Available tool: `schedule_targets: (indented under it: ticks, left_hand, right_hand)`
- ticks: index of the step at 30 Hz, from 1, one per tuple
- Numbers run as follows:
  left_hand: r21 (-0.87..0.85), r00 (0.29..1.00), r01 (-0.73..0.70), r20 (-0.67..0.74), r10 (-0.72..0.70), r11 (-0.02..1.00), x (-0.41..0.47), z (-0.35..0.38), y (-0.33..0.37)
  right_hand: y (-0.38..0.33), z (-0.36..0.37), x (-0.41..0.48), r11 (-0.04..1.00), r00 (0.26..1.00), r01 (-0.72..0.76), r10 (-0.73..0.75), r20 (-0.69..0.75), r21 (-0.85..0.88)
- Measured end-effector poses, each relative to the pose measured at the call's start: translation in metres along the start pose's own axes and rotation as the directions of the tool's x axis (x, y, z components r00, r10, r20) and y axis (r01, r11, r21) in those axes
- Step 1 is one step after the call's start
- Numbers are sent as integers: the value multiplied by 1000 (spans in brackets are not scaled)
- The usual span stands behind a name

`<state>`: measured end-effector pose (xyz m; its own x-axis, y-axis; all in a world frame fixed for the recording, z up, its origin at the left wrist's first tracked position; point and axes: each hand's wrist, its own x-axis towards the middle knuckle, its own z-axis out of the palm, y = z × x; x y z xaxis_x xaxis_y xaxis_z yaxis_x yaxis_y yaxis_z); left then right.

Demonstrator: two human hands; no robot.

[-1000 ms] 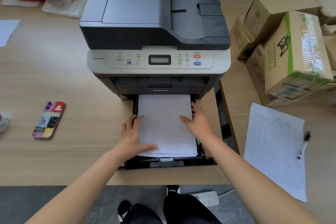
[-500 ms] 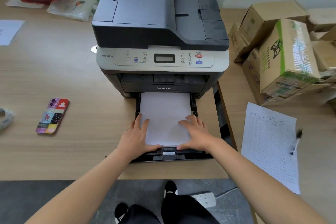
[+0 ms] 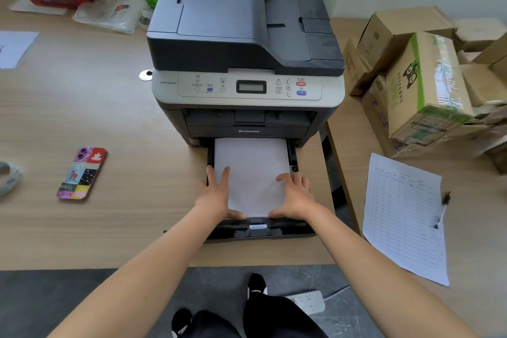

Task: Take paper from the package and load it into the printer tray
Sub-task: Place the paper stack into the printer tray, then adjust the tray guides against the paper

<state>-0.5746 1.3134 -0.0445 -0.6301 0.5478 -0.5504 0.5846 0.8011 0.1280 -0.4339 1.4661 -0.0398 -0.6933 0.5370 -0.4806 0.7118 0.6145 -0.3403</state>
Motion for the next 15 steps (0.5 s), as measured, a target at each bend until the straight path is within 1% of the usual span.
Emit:
schedule_targets:
  ticks: [2,5,8,11,13,15]
  left_hand:
    - [-4,1000,-8,16,8,1000,1,-1,-6]
    - [17,999,-17,-30,17,1000,2,4,-12]
    - [-38,998,-30,-52,28,999,3,7,-17]
    - [-132,998,-45,-50,39,990,8,2,-26]
    - [-233,995,-55,-95,34,971,12,1,-32]
    - [-255,987,-55,-158,15,965,10,1,-32]
  right_hand:
    - [-3,0,3,999,1000,-3,4,6,-47]
    - [-2,8,3,990,996,21,-31,-78,-136]
    - [1,15,3,983,990,52,-73,-119,-177]
    - [4,11,4,983,988,99,-116,-106,-154]
    - [10,5,6,986,987,115,-128,-102,-122]
    - [15,2,6,969,987,150,-158,-24,-198]
